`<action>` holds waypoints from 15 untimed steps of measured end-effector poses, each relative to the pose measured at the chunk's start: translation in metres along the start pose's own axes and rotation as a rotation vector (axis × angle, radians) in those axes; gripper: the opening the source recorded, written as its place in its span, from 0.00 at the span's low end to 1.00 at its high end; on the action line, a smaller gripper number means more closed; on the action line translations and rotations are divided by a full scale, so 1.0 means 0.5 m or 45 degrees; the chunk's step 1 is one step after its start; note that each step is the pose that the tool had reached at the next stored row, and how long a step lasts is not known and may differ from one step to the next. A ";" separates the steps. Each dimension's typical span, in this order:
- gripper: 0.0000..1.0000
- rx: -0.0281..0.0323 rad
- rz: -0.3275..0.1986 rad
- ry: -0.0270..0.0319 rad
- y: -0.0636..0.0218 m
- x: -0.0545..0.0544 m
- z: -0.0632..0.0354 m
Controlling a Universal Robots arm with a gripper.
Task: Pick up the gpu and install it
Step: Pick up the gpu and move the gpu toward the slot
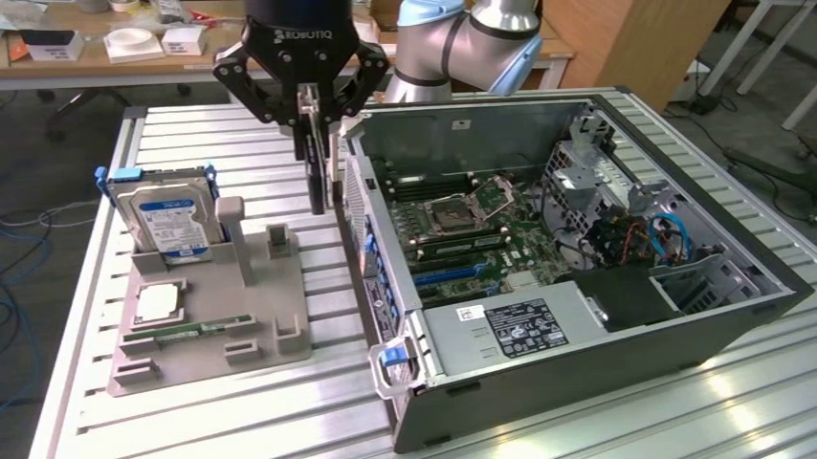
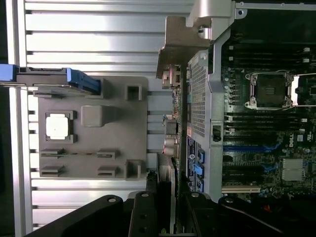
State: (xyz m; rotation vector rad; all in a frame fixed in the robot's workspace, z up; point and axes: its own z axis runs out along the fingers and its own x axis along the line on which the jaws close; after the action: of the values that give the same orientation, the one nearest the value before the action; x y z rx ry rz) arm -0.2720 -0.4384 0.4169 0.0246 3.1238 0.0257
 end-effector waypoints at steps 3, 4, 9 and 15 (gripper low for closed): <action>0.27 0.0001 0.000 0.0001 0.000 -0.004 0.000; 0.27 0.0000 0.000 0.0000 0.000 -0.006 0.000; 0.27 0.0000 -0.001 0.0000 0.000 -0.014 0.000; 0.27 0.0000 -0.002 0.0001 0.000 -0.025 0.000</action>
State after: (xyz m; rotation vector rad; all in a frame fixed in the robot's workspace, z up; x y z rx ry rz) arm -0.2597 -0.4384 0.4169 0.0219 3.1239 0.0257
